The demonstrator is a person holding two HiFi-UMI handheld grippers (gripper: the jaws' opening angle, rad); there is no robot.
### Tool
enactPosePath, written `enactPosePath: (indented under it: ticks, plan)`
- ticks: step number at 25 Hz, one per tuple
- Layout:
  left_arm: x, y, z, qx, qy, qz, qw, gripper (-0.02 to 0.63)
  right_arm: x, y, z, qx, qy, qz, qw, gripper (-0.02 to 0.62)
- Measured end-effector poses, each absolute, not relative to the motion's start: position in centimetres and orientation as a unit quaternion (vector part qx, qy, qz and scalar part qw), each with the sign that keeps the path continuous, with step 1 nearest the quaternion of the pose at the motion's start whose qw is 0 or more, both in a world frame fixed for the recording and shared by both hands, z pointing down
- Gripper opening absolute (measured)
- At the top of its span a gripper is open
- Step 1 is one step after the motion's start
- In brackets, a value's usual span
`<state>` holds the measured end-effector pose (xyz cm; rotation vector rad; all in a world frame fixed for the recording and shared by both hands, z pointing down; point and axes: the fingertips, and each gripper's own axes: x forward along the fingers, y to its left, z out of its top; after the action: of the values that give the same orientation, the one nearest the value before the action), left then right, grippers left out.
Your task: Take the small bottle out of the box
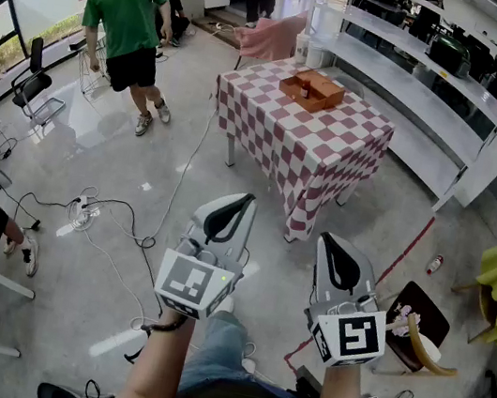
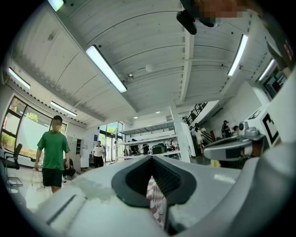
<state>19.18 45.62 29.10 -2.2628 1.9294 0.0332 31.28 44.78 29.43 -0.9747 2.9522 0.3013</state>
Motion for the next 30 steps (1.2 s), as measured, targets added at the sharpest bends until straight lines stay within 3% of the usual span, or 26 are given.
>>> enactPosePath:
  ticks: [11, 30]
  plan:
    - [15.1, 37.2, 30.6, -0.761, 0.644, 0.017, 0.07, -0.004, 27.3, 36.5, 30.7, -0.315, 0.946, 0.077, 0.012, 0.0]
    - [1.0, 11.5, 32.2, -0.783, 0.62, -0.002, 0.051, -0.003, 13.3, 11.5, 31.3, -0.345, 0.937, 0.064, -0.004, 0.002]
